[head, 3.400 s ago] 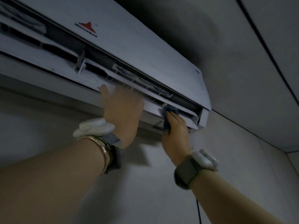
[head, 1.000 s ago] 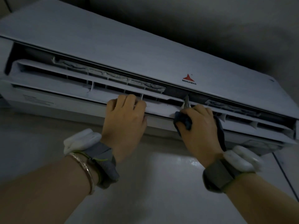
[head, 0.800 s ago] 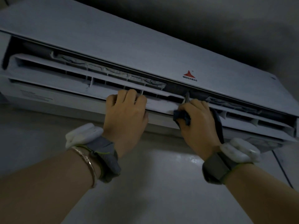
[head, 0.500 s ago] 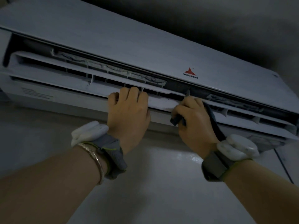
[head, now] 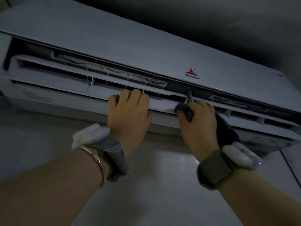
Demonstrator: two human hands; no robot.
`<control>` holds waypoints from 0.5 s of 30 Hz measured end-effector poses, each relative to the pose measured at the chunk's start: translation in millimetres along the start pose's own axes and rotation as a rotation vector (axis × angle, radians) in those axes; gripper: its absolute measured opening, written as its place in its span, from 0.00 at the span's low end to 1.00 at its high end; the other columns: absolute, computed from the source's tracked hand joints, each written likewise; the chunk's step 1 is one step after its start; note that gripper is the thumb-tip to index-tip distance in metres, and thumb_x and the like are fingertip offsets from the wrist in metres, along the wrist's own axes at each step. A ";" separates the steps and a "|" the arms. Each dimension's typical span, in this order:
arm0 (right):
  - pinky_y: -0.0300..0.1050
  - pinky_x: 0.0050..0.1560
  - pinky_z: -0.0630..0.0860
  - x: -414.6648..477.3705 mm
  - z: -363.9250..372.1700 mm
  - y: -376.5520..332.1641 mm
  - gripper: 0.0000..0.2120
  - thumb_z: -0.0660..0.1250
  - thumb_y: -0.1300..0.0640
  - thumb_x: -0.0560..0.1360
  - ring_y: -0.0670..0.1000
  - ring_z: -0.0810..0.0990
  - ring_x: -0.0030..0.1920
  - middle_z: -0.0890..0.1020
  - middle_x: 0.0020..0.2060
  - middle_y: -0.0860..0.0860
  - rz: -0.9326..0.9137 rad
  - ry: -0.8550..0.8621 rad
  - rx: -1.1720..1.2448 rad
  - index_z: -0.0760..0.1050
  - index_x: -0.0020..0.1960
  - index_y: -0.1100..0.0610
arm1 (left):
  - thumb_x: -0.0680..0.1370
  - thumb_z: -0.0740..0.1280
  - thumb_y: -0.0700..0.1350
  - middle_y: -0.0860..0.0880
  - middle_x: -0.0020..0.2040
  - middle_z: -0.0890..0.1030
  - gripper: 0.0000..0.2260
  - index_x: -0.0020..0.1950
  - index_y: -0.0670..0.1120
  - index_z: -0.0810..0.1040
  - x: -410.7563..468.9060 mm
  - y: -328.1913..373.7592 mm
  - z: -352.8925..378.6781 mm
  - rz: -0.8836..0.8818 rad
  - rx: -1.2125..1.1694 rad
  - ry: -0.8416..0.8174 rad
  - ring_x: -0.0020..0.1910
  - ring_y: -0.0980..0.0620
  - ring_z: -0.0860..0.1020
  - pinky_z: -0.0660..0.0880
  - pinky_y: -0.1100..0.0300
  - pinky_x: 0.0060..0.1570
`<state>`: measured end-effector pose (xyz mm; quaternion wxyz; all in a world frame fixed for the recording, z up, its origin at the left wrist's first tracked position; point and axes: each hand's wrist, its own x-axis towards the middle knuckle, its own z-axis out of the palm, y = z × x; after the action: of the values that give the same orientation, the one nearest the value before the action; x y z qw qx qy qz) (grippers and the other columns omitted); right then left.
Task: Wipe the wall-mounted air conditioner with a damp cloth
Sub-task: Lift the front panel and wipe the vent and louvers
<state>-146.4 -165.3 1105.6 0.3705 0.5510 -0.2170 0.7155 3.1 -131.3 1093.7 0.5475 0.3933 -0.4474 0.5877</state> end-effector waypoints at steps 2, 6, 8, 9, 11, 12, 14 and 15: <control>0.48 0.44 0.64 1.2 3.1 -10.3 0.16 0.64 0.57 0.74 0.58 0.71 0.45 0.70 0.36 0.53 -0.045 -0.023 0.059 0.64 0.30 0.54 | 0.76 0.61 0.45 0.42 0.52 0.79 0.10 0.53 0.42 0.77 -0.4 0.0 -0.4 0.000 -0.006 -0.005 0.55 0.41 0.75 0.67 0.47 0.54; 0.47 0.41 0.66 12.6 0.8 -10.0 0.17 0.64 0.60 0.73 0.61 0.74 0.44 0.71 0.34 0.55 -0.008 -0.041 0.068 0.64 0.27 0.53 | 0.72 0.66 0.42 0.42 0.44 0.82 0.07 0.46 0.42 0.80 -0.7 -2.2 -5.3 0.060 0.079 0.017 0.46 0.41 0.80 0.74 0.48 0.48; 0.49 0.44 0.70 17.9 -0.8 -6.8 0.04 0.64 0.62 0.73 0.63 0.75 0.49 0.77 0.41 0.60 0.031 -0.042 0.062 0.75 0.40 0.60 | 0.70 0.68 0.41 0.42 0.41 0.83 0.06 0.44 0.42 0.82 -1.2 -4.9 -10.9 0.100 0.121 0.026 0.43 0.42 0.81 0.76 0.49 0.45; 0.50 0.45 0.72 20.1 0.4 -8.2 0.05 0.63 0.63 0.73 0.63 0.75 0.51 0.79 0.45 0.61 0.041 -0.033 0.062 0.75 0.48 0.62 | 0.70 0.68 0.42 0.42 0.42 0.83 0.06 0.45 0.42 0.82 -0.6 -8.9 -15.2 0.121 0.136 0.023 0.43 0.42 0.82 0.77 0.49 0.46; 0.48 0.41 0.72 21.2 1.2 -8.1 0.07 0.64 0.64 0.73 0.61 0.76 0.47 0.78 0.42 0.59 0.066 -0.008 0.090 0.71 0.51 0.61 | 0.71 0.66 0.44 0.42 0.44 0.83 0.09 0.46 0.42 0.82 -1.7 -13.8 -19.5 0.140 0.143 0.004 0.45 0.42 0.82 0.77 0.47 0.48; 0.48 0.38 0.72 21.7 0.3 -10.4 0.07 0.64 0.64 0.73 0.60 0.76 0.44 0.76 0.40 0.57 0.078 0.025 0.128 0.68 0.49 0.59 | 0.71 0.66 0.44 0.41 0.45 0.83 0.10 0.47 0.42 0.82 -2.6 -17.1 -22.1 0.129 0.141 -0.017 0.46 0.41 0.81 0.76 0.47 0.49; 0.44 0.37 0.70 24.9 0.7 -17.4 0.10 0.66 0.64 0.72 0.55 0.73 0.39 0.74 0.41 0.57 0.076 0.117 0.208 0.65 0.46 0.57 | 0.72 0.66 0.43 0.40 0.47 0.83 0.10 0.50 0.40 0.81 -2.3 -26.5 -25.6 0.107 0.119 -0.048 0.48 0.40 0.80 0.75 0.45 0.51; 0.38 0.37 0.66 27.4 2.0 -19.8 0.09 0.67 0.64 0.72 0.53 0.72 0.39 0.75 0.43 0.59 0.056 0.161 0.212 0.67 0.46 0.58 | 0.72 0.68 0.43 0.39 0.47 0.82 0.10 0.50 0.40 0.81 -3.3 -30.3 -26.3 0.108 0.116 -0.055 0.49 0.39 0.80 0.75 0.44 0.52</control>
<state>-133.1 -146.2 1130.2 0.3063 0.5217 -0.1251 0.7864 34.3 -107.0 1085.8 0.4789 0.4156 -0.4481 0.6301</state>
